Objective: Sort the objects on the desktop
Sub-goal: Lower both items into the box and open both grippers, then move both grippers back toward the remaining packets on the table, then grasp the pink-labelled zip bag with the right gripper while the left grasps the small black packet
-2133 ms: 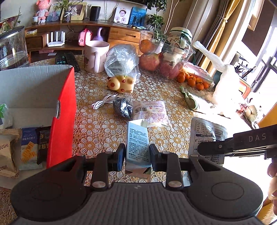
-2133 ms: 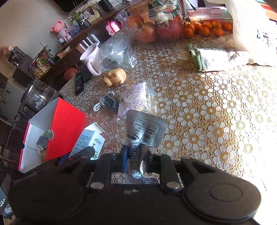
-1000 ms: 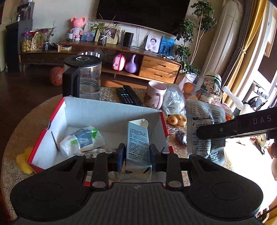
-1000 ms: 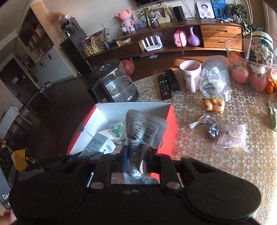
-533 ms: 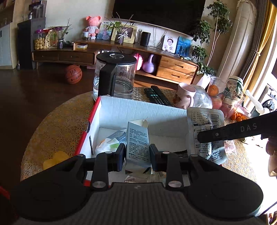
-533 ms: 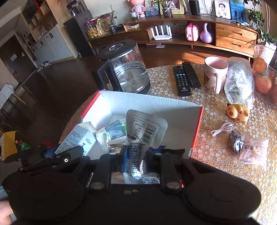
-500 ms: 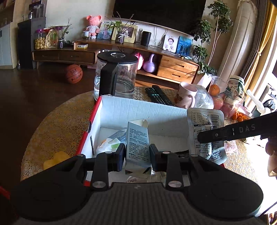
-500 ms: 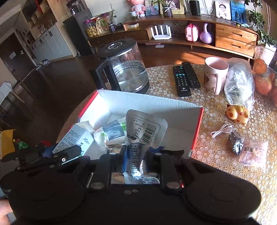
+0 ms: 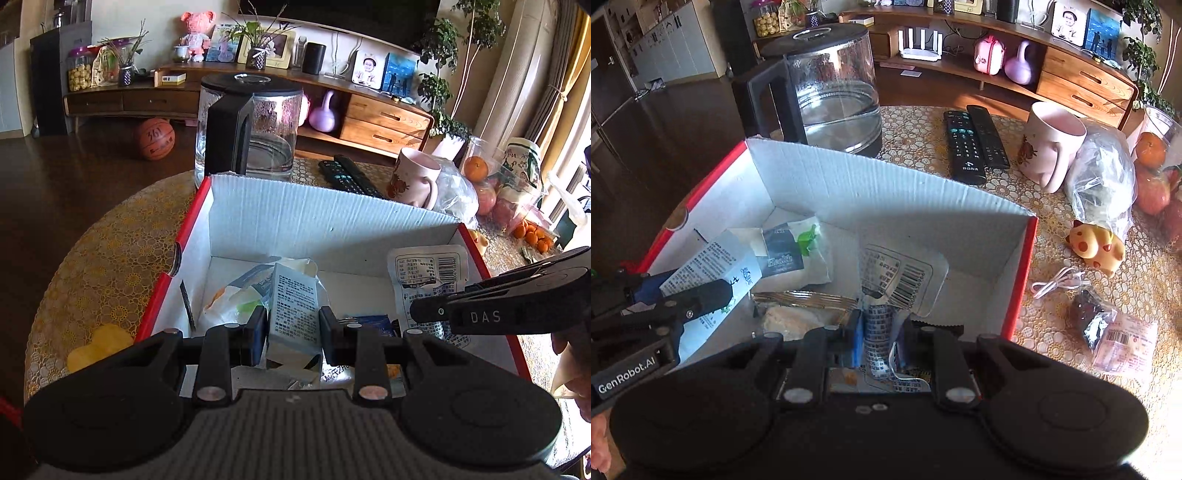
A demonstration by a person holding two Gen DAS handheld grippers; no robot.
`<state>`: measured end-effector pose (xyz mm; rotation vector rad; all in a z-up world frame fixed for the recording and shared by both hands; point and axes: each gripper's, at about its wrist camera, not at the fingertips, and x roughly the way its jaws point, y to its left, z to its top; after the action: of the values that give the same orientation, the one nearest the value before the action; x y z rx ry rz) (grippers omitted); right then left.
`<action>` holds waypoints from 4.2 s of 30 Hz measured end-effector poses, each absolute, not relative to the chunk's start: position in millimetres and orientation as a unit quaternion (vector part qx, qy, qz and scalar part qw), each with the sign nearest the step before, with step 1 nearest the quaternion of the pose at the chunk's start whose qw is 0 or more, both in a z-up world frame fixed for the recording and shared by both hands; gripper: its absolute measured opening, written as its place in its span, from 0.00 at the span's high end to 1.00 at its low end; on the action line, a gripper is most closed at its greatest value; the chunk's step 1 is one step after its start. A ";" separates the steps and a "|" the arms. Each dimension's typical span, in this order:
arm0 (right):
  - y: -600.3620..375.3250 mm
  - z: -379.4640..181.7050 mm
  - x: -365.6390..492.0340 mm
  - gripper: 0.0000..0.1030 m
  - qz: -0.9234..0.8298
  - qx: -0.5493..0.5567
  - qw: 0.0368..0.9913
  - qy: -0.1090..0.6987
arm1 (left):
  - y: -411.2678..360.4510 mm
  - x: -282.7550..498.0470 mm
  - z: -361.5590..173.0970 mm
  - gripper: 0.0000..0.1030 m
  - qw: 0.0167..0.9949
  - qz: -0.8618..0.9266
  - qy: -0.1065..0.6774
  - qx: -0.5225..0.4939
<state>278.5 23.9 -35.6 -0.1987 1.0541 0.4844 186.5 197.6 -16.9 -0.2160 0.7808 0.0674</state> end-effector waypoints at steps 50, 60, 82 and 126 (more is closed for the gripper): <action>4.2 -8.3 245.2 0.34 0.270 -0.088 0.828 0.484 | 198.2 197.5 -35.8 0.71 0.894 0.051 0.433 -0.103; -21.8 12.9 226.6 0.32 0.280 -0.068 0.833 0.472 | 197.9 189.5 -32.4 0.35 0.896 0.046 0.428 -0.109; -93.9 50.4 194.3 0.29 0.272 -0.020 0.853 0.445 | 180.9 154.2 -0.3 0.26 0.904 0.013 0.411 -0.120; -308.0 2.8 237.8 0.18 0.128 0.128 0.870 0.459 | -34.8 205.5 17.0 0.16 0.887 -0.153 0.434 -0.042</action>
<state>237.8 -308.0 2.8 0.2667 0.9596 0.2684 205.5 -34.8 17.0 -0.0882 0.9030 -0.3190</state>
